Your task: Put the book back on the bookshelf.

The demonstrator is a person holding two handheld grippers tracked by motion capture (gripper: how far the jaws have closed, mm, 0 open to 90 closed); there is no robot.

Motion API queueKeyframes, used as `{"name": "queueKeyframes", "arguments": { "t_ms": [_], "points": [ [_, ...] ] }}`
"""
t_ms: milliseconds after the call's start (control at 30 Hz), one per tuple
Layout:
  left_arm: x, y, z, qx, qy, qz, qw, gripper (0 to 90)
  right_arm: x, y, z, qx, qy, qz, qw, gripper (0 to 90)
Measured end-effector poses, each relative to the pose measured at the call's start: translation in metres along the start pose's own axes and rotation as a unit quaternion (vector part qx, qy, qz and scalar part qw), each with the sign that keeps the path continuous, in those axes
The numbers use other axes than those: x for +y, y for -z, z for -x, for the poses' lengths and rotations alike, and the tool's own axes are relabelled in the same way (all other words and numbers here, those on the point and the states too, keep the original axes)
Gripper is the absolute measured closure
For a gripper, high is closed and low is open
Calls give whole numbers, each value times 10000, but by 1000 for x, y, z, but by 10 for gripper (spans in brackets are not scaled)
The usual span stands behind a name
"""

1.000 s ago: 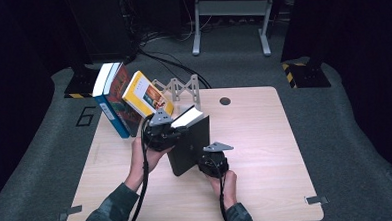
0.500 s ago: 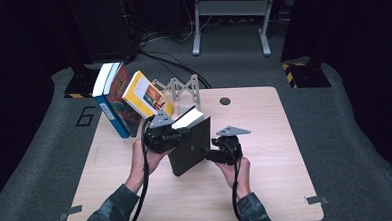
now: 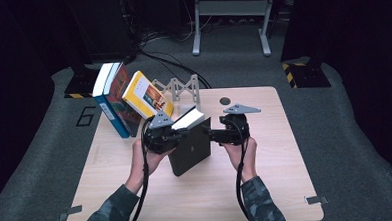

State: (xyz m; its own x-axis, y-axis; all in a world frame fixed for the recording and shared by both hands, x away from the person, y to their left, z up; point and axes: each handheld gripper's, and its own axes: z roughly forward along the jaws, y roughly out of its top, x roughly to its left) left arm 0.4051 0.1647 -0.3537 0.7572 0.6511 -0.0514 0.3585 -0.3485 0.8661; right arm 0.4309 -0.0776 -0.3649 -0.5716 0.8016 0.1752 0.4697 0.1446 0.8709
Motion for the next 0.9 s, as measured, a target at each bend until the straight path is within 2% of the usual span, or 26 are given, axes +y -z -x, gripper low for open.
{"name": "queueKeyframes", "arguments": {
  "t_ms": [100,267,500,633,700,900],
  "points": [
    [0,0,0,-20,16,10,10000,822,10,0,-1,-3,20,86,10000,220],
    [-1,0,-1,2,40,55,10000,817,19,-10,0,-50,15,-5,10000,202],
    [-1,0,0,-31,30,42,10000,817,24,-11,2,-130,-14,123,9998,213],
    [-1,0,0,-50,27,39,10000,815,23,-18,0,-164,51,-10,9999,223],
    [-1,1,0,-51,20,24,10000,814,21,-18,0,-138,-17,51,9999,221],
    [-2,2,0,-220,55,115,9997,751,20,-18,0,-147,-35,126,9998,222]
  ]
}}
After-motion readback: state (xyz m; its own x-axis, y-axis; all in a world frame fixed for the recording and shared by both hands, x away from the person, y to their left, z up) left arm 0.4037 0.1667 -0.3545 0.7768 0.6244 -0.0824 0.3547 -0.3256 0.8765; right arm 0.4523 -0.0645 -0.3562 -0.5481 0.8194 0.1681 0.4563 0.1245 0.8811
